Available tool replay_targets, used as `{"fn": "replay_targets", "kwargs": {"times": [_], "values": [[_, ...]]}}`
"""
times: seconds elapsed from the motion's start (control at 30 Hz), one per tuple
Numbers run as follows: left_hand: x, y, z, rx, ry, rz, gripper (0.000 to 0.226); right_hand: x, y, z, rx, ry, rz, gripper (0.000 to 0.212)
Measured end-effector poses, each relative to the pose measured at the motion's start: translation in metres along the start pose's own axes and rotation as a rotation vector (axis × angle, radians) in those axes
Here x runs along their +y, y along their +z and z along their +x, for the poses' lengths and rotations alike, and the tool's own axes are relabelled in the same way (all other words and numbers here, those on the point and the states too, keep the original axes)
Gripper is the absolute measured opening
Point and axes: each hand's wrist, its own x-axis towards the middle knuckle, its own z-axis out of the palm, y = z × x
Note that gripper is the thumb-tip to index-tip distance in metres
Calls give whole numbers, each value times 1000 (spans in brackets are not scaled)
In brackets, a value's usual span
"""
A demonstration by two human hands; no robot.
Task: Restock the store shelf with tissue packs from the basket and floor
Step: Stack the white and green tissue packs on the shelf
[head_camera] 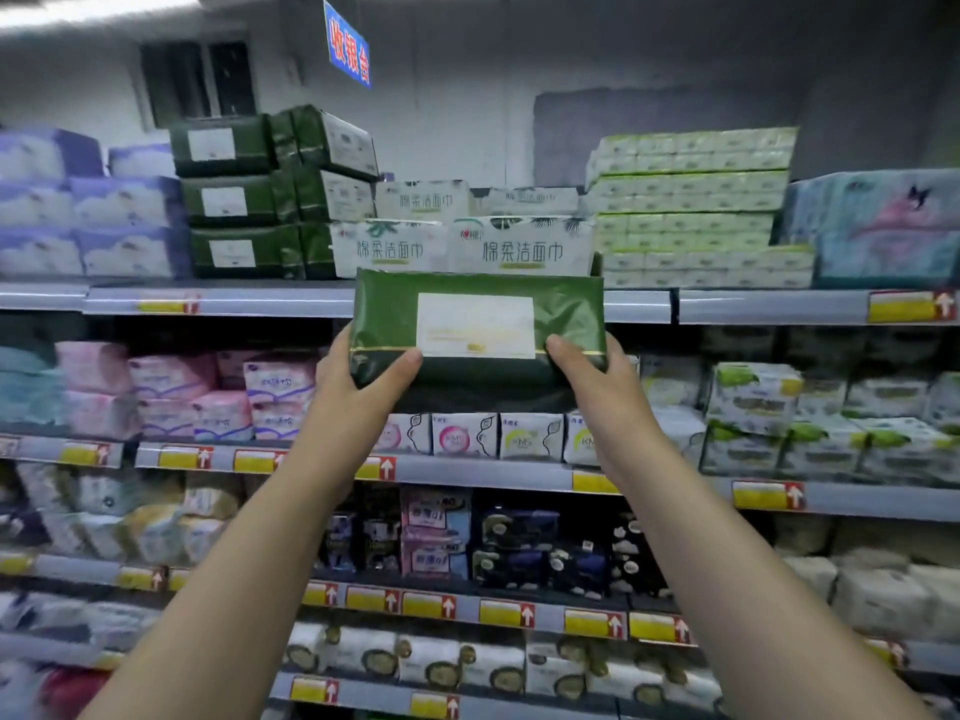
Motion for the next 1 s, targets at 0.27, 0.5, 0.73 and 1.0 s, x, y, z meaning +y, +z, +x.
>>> {"fn": "replay_targets", "kwargs": {"times": [0.27, 0.5, 0.73, 1.0], "values": [[6, 8, 67, 220, 76, -61, 62, -15, 23, 71, -68, -135, -56, 65], [8, -27, 106, 332, 101, -20, 63, -17, 77, 106, -162, -183, -73, 69], [-16, -93, 163, 372, 124, 22, 65, -13, 162, 136, -169, -253, -89, 17], [-66, -209, 258, 327, 193, 58, 42, 9, 316, 179, -74, -279, -146, 46]]}}
